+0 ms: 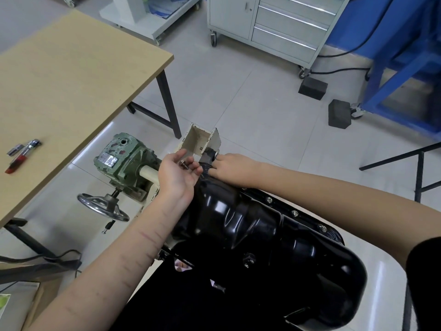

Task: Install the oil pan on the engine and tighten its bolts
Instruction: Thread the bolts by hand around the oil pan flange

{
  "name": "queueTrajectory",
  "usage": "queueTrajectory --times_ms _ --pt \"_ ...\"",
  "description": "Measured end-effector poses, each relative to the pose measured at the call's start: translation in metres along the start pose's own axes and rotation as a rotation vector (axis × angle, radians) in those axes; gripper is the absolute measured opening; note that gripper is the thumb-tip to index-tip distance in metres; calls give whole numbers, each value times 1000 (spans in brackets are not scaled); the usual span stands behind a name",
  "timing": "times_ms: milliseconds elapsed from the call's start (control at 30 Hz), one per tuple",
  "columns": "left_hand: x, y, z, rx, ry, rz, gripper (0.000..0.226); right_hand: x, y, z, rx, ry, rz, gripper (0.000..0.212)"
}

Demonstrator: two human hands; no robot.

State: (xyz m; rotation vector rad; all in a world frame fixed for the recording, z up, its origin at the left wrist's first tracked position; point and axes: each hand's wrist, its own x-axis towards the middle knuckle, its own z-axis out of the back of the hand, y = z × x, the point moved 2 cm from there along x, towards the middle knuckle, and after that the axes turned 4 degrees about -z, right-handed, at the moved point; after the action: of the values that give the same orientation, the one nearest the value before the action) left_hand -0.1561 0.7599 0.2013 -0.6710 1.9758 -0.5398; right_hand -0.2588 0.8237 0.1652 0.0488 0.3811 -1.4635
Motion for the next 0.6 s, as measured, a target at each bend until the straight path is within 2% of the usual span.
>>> queueTrajectory --times_ms 200,300,333,500,533,600 --pt "1 0 1 1 4 4 20 -2 0 3 -41 57 -1 27" --pt "1 0 0 9 5 -1 21 -5 0 8 -156 -103 39 13" --pt "1 0 0 10 6 -2 21 -5 0 9 -167 -80 38 11" --pt "0 0 0 12 16 -4 22 -3 -1 4 -184 -73 47 24" --pt "-1 0 0 6 20 0 21 -4 -2 5 -207 -118 35 25" --pt "-1 -1 0 -11 41 7 21 -2 -4 -3 -130 -31 7 28"
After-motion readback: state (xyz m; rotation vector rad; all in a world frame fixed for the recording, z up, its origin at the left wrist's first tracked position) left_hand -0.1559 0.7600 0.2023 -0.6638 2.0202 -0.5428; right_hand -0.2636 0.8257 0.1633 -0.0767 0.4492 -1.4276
